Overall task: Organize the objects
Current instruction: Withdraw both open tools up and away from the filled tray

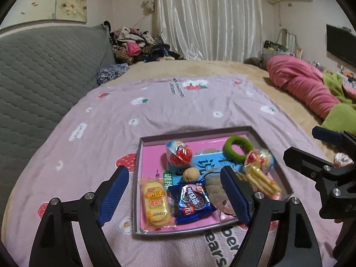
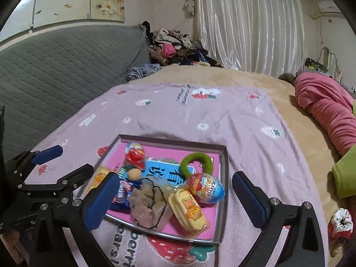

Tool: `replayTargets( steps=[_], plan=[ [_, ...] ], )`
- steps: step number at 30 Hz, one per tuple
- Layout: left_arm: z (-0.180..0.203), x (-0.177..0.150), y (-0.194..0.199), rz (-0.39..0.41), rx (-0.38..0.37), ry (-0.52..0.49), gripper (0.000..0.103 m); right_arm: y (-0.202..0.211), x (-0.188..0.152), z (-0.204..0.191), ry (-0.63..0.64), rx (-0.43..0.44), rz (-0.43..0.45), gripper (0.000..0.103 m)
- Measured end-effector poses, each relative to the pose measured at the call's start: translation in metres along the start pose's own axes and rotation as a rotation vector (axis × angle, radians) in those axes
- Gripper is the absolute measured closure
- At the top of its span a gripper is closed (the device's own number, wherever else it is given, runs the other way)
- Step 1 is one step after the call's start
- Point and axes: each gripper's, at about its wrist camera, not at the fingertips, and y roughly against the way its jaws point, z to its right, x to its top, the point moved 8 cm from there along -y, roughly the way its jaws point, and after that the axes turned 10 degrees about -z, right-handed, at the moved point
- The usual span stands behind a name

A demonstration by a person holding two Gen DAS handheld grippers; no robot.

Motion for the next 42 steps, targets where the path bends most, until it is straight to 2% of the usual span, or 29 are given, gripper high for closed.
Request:
replayTargets(
  steps=[5,17,22,29,34,42],
  plan=[
    [-0.005,0.005,0.033,0.029,-0.004,0.019,0.017,0.03,0.006,-0.004,-0.012,0.005,0.034,0.001],
    [-0.016,0.006,0.082,0.064,0.007,0.043,0.017,0.079,0.01,-0.014,-0.028,0.018,0.083,0.001],
    [-0.018,0.005,0.102,0.083,-0.002,0.049,0.017,0.102,0.007,-0.022,-0.051,0.045,0.114,0.001],
    [-0.016,-0.001,0.136,0.122,-0.011,0.045,0.017,0.118,-0.003,-0.035,-0.036,0.032,0.118,0.001],
    [-0.017,-0.007,0.156,0.142,0.0,0.049,0.017,0.132,-0.009,-0.041,-0.043,0.056,0.133,0.001],
    [-0.018,-0.02,0.184,0.174,0.068,0.042,0.017,0.157,-0.019,-0.041,-0.044,0.05,0.166,0.001]
  ],
)
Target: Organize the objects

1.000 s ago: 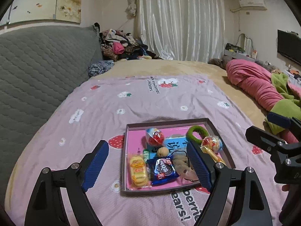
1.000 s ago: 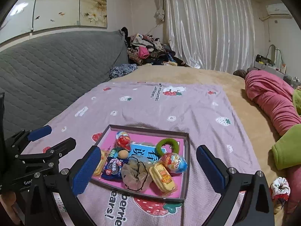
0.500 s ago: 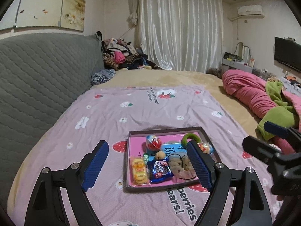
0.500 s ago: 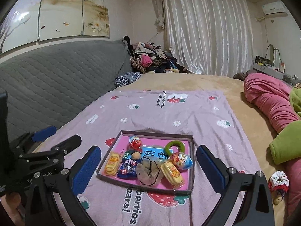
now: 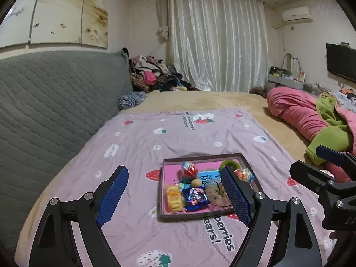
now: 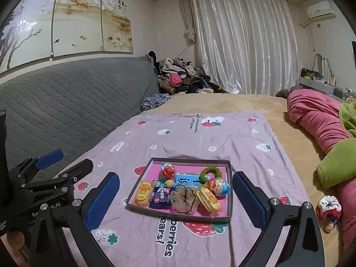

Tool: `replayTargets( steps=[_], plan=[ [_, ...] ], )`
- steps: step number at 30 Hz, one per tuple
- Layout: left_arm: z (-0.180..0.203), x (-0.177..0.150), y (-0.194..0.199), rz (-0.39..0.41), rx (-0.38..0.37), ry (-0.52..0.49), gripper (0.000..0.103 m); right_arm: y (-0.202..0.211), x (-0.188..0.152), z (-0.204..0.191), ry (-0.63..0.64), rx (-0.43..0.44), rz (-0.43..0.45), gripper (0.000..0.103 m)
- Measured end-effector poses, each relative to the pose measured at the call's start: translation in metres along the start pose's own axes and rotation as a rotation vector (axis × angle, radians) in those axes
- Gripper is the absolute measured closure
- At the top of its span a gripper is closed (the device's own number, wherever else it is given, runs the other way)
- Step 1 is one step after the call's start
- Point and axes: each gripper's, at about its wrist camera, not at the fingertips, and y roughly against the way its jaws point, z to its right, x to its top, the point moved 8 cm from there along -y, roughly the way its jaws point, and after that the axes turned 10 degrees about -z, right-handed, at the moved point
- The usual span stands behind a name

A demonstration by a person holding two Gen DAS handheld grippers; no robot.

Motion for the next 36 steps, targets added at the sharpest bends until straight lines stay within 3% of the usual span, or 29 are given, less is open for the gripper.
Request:
replayTargets(
  steps=[9,20,36],
  plan=[
    [-0.006,-0.026,0.018,-0.014,0.013,-0.01,0.017,0.015,-0.014,0.0,0.005,-0.018,0.003,0.001],
    [-0.016,-0.066,0.007,-0.061,0.043,-0.01,0.017,0.018,-0.043,0.001,0.014,-0.059,-0.027,0.001],
    [-0.017,-0.101,-0.007,-0.122,0.059,-0.011,0.017,0.004,-0.08,-0.001,0.049,-0.094,-0.098,0.001]
  ],
)
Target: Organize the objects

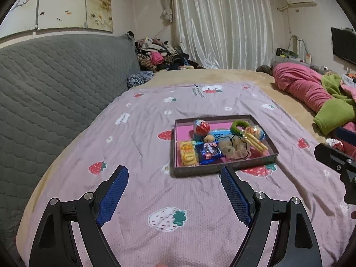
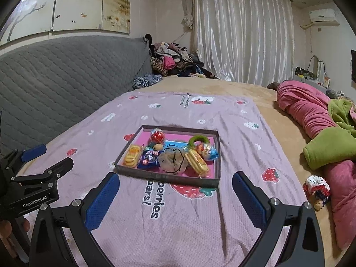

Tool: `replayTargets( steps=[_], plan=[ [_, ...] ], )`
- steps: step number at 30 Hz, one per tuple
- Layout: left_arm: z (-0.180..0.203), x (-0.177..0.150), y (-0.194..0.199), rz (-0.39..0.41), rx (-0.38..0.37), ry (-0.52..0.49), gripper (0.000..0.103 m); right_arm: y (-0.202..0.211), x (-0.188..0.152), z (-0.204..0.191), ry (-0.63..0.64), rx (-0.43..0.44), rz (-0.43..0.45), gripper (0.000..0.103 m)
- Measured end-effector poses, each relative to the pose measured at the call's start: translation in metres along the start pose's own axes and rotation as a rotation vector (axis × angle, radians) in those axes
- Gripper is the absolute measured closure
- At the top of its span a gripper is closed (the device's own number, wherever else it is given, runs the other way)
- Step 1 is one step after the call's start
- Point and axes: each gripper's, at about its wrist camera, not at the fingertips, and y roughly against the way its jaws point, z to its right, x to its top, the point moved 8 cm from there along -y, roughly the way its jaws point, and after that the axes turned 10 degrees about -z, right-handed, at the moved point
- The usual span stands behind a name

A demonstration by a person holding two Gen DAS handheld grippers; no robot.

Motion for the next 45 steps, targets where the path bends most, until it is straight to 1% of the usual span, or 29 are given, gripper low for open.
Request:
replayTargets(
  steps=[6,12,14,20,25,31,39,45],
  plan=[
    [0.002,-0.011,-0.005,-0.019,-0.007,0.0,0.017,-0.001,-0.003,0.0,0.01,-0.011,0.01,0.001],
    [0.002,-0.026,-0.011,-0.041,-0.01,0.005,0.017,-0.002,-0.014,0.002,0.005,-0.011,0.005,0.001],
    [0.003,-0.033,-0.015,-0.061,-0.015,0.009,0.017,-0.006,-0.02,0.002,0.005,-0.009,-0.009,0.001],
    [0.008,-0.05,-0.028,-0.12,-0.061,0.023,0.017,-0.019,-0.041,0.003,0.003,-0.014,-0.062,0.001],
    [0.013,-0.056,-0.035,-0.143,-0.091,0.031,0.017,-0.031,-0.056,0.007,-0.021,-0.003,-0.099,0.001],
    [0.012,-0.063,-0.042,-0.155,-0.09,0.053,0.017,-0.038,-0.065,0.013,-0.054,0.006,-0.11,0.001],
    [0.013,-0.079,-0.054,-0.157,-0.074,0.065,0.017,-0.049,-0.08,0.011,-0.064,0.006,-0.125,0.001],
    [0.016,-0.082,-0.056,-0.098,-0.063,0.062,0.017,-0.055,-0.093,0.007,-0.066,0.025,-0.125,0.001]
  ],
)
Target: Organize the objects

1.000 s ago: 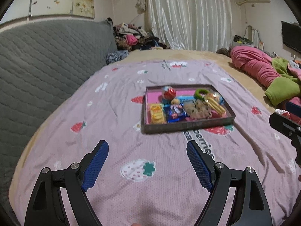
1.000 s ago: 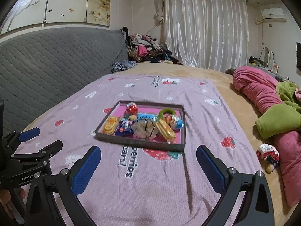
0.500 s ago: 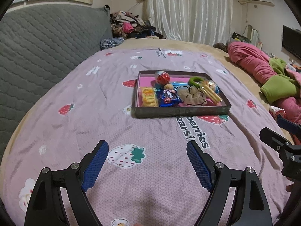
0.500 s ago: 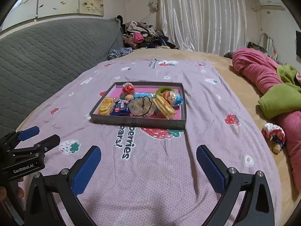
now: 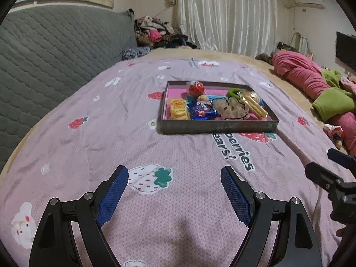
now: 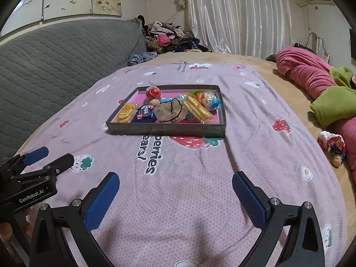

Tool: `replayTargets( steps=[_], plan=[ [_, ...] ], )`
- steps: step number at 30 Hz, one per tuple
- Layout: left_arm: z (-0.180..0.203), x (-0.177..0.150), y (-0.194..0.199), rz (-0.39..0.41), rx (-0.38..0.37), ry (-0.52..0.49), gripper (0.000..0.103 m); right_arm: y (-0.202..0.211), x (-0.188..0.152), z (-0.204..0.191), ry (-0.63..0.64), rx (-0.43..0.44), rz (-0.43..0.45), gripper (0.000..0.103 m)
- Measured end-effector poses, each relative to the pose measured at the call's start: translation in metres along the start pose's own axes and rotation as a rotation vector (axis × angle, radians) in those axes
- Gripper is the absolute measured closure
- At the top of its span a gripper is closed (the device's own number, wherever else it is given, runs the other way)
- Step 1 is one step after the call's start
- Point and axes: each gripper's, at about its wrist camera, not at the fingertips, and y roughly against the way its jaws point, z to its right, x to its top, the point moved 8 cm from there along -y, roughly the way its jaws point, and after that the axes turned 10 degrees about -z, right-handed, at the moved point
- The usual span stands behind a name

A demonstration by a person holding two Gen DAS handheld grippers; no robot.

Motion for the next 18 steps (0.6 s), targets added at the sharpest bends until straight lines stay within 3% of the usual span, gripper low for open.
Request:
replayTargets(
  steps=[18],
  plan=[
    [0.006,-0.009,-0.012,-0.001,0.004,-0.001,0.017,-0.013,-0.006,0.002,-0.005,-0.025,0.018,0.001]
  ],
)
